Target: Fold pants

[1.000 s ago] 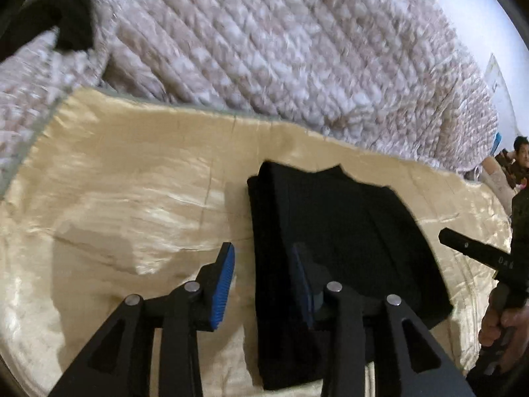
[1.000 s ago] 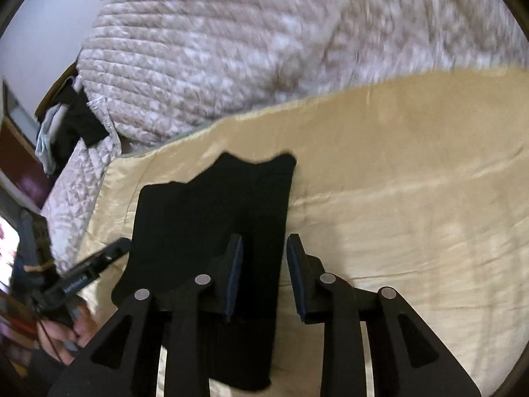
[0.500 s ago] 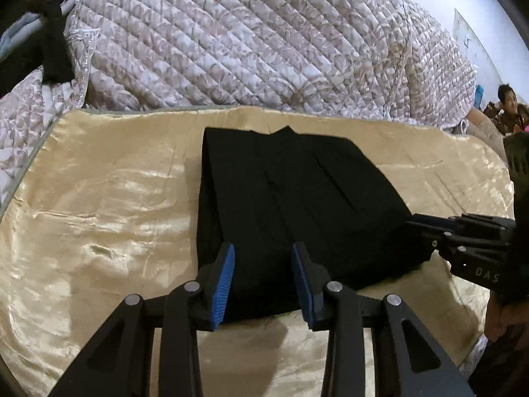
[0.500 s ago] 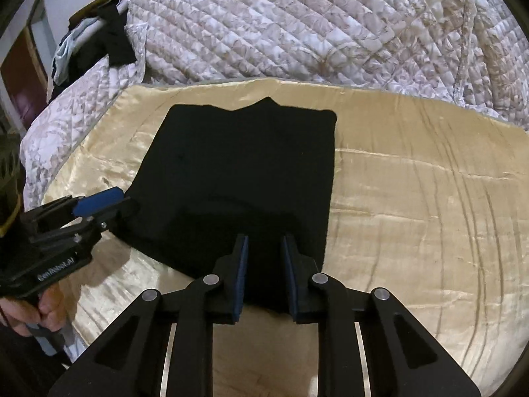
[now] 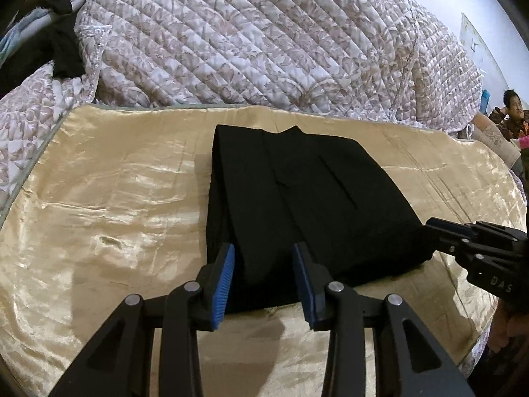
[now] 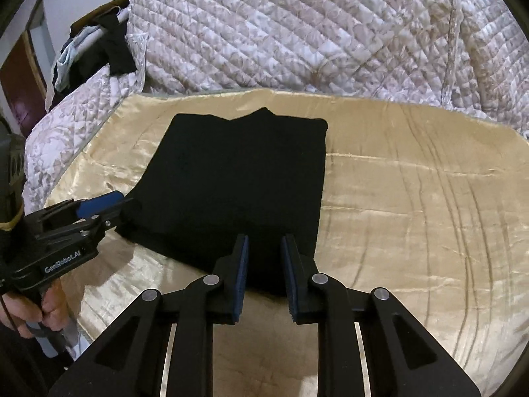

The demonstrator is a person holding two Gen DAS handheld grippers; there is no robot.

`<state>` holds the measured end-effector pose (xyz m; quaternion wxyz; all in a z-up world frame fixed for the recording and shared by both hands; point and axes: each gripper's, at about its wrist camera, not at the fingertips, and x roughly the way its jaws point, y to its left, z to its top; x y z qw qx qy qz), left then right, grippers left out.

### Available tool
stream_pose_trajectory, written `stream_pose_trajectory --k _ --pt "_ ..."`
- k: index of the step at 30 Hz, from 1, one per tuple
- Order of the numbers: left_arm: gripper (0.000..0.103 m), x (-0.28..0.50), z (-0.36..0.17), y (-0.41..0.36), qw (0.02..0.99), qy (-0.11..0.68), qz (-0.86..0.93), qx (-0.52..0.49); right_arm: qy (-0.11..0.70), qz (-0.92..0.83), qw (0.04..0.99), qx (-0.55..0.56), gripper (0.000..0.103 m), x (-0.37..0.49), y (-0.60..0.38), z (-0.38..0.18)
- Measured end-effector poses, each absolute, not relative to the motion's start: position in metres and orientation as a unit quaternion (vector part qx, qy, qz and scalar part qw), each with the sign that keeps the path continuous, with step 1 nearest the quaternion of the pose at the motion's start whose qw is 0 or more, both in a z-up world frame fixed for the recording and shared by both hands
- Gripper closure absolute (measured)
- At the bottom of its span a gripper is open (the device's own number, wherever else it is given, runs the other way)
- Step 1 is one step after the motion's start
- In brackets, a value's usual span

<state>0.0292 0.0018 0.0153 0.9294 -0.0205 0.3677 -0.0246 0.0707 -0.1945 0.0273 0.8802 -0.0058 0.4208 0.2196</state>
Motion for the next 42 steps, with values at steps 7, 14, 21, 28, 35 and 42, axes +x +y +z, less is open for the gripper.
stream_pose_trajectory --k 7,14,21,28,35,42 --pt "0.063 0.030 0.014 0.000 0.930 0.366 -0.015 -0.012 0.429 0.217 0.877 0.003 0.082 0.075 -0.197 0.024" --pt "0.063 0.031 0.014 0.010 0.929 0.369 0.004 -0.021 0.434 0.214 0.875 0.004 0.082 0.076 -0.198 0.022" --pt "0.063 0.046 0.039 0.016 0.940 0.338 -0.010 -0.042 0.431 0.199 0.880 0.036 0.082 0.093 -0.207 0.029" --pt "0.063 0.104 0.012 -0.001 0.915 0.398 -0.056 -0.031 0.453 0.239 0.858 0.020 0.082 0.155 -0.182 0.025" --pt "0.063 0.132 0.030 0.016 0.918 0.393 -0.040 -0.030 0.453 0.199 0.868 0.041 0.087 0.195 -0.202 0.018" --pt "0.062 0.188 0.014 0.018 0.913 0.406 -0.041 -0.008 0.457 0.230 0.859 0.022 0.087 0.240 -0.184 0.010"
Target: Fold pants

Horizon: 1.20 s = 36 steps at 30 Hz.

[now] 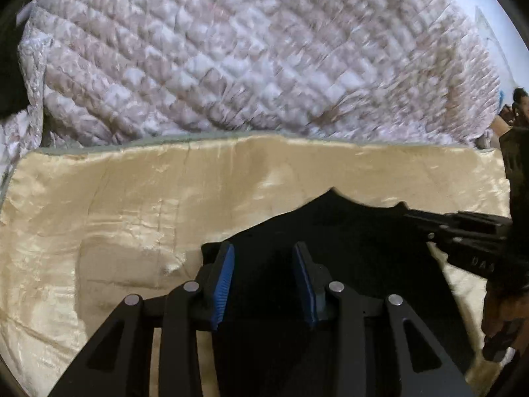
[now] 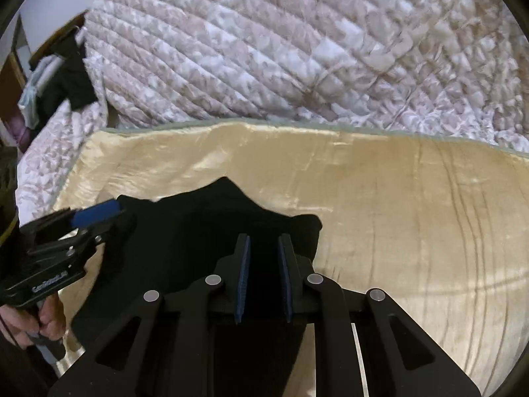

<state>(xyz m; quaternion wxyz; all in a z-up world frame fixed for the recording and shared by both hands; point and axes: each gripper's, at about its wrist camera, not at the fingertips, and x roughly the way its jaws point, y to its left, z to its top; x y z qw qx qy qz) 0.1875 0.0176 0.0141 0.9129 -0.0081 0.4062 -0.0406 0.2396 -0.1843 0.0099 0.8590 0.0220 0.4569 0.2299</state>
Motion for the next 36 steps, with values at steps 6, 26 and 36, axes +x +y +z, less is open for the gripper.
stream_pose_trajectory --k 6,26,36 --pt "0.055 0.191 0.007 0.030 0.912 0.406 -0.045 -0.039 0.472 0.230 0.851 0.039 0.087 0.255 -0.194 -0.008" --pt "0.055 0.070 0.034 0.011 0.929 0.370 -0.008 -0.008 0.414 0.254 0.874 -0.006 0.062 0.113 -0.178 0.038" --pt "0.054 0.052 0.010 0.002 0.923 0.386 -0.001 0.007 0.427 0.227 0.874 -0.040 0.060 0.086 -0.177 0.020"
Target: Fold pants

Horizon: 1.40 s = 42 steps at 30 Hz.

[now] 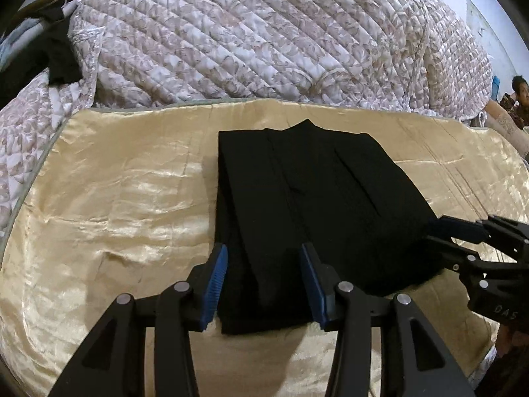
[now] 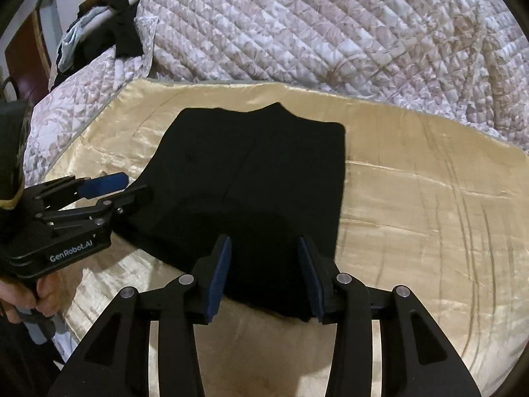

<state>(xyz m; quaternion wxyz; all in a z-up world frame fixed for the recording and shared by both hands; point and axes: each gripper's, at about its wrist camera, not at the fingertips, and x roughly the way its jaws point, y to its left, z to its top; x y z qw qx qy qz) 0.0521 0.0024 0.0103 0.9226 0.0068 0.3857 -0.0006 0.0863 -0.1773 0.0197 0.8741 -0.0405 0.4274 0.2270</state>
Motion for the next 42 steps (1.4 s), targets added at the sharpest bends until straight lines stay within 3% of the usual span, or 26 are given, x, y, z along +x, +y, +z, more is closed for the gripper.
stream_pose_trajectory --k 13,25,28,32,42 --pt "0.055 0.009 0.003 -0.007 0.920 0.392 0.000 0.002 0.423 0.223 0.878 -0.002 0.060 0.046 -0.194 0.026" --pt "0.054 0.014 -0.014 -0.006 0.908 0.419 0.011 0.005 0.458 0.201 0.865 -0.036 0.060 0.044 -0.188 0.002" --pt "0.051 0.014 -0.015 -0.005 0.908 0.419 0.012 0.005 0.457 0.202 0.865 -0.043 0.055 0.044 -0.186 0.001" --pt "0.037 0.016 -0.016 0.000 0.907 0.419 0.024 0.006 0.454 0.205 0.866 -0.051 0.050 0.043 -0.183 -0.001" --pt "0.033 0.017 -0.017 0.004 0.907 0.420 0.022 0.004 0.445 0.210 0.868 -0.061 0.043 0.041 -0.180 -0.003"
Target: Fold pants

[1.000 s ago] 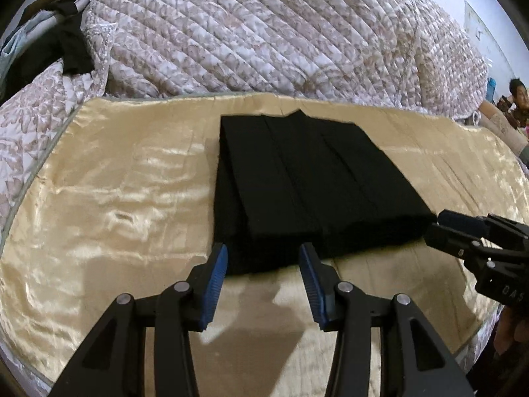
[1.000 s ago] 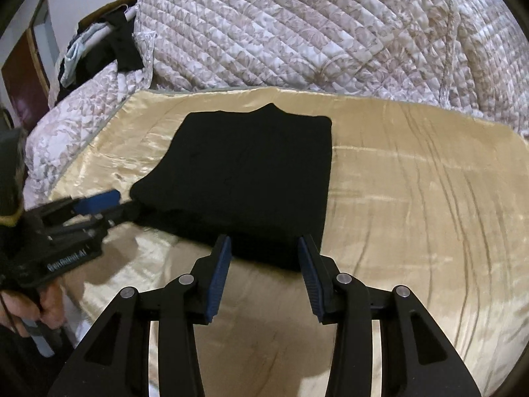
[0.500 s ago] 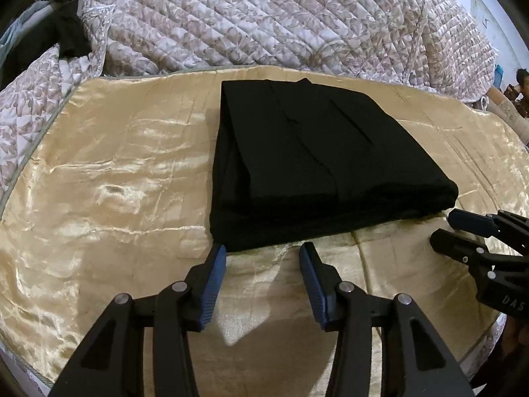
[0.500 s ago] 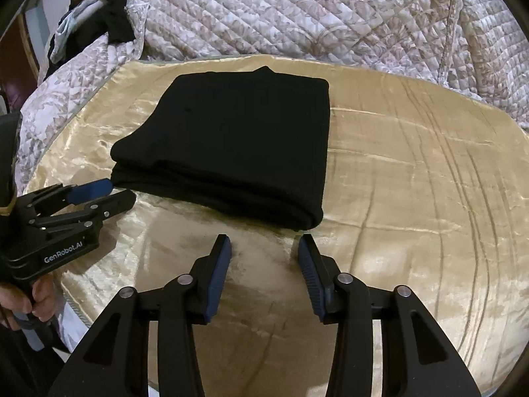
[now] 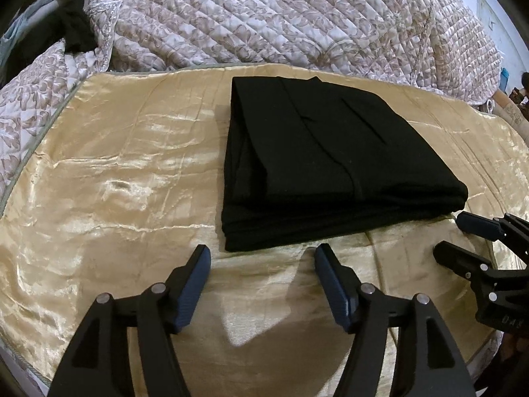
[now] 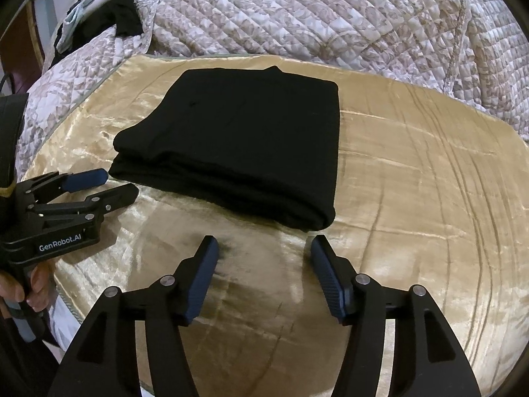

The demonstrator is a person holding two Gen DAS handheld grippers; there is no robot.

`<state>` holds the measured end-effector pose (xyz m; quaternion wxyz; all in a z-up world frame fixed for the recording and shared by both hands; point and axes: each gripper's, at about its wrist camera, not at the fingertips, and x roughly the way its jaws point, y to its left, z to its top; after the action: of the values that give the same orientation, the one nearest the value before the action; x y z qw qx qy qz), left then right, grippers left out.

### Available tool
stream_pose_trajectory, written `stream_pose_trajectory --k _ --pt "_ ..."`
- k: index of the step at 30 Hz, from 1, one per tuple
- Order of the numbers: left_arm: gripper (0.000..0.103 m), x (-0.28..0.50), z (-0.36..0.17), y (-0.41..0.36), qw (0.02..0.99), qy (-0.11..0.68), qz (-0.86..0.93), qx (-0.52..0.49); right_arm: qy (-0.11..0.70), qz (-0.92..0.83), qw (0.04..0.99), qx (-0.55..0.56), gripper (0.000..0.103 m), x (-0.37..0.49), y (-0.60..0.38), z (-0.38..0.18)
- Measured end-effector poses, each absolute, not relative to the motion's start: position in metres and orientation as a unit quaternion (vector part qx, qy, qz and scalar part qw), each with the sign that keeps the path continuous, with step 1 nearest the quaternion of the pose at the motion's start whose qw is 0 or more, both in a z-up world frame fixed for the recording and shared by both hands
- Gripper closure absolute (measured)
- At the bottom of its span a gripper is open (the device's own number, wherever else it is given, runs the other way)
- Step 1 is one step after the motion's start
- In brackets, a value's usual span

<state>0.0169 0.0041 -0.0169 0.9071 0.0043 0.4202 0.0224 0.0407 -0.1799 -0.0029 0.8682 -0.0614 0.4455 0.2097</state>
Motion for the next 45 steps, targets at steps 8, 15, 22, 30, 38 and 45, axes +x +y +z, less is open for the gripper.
stream_pose_trajectory --k 8,15,22,30,38,45 --pt "0.029 0.0172 -0.0182 0.0040 0.907 0.421 0.024 0.011 0.445 0.211 0.868 -0.062 0.043 0.0407 -0.1798 -0.0028" --pt "0.026 0.0175 -0.0185 0.0046 0.906 0.422 0.025 0.013 0.445 0.211 0.868 -0.062 0.042 0.0406 -0.1797 -0.0030" --pt "0.026 0.0175 -0.0189 0.0046 0.906 0.422 0.025 0.014 0.445 0.211 0.868 -0.062 0.042 0.0406 -0.1799 -0.0030" --pt "0.025 0.0172 -0.0208 0.0048 0.905 0.425 0.026 0.014 0.445 0.211 0.868 -0.063 0.042 0.0408 -0.1802 -0.0030" --pt "0.025 0.0174 -0.0208 0.0059 0.903 0.428 0.024 0.008 0.445 0.211 0.868 -0.063 0.042 0.0407 -0.1798 -0.0028" --pt "0.025 0.0180 -0.0208 0.0067 0.903 0.430 0.024 0.008 0.445 0.211 0.868 -0.063 0.042 0.0407 -0.1799 -0.0029"
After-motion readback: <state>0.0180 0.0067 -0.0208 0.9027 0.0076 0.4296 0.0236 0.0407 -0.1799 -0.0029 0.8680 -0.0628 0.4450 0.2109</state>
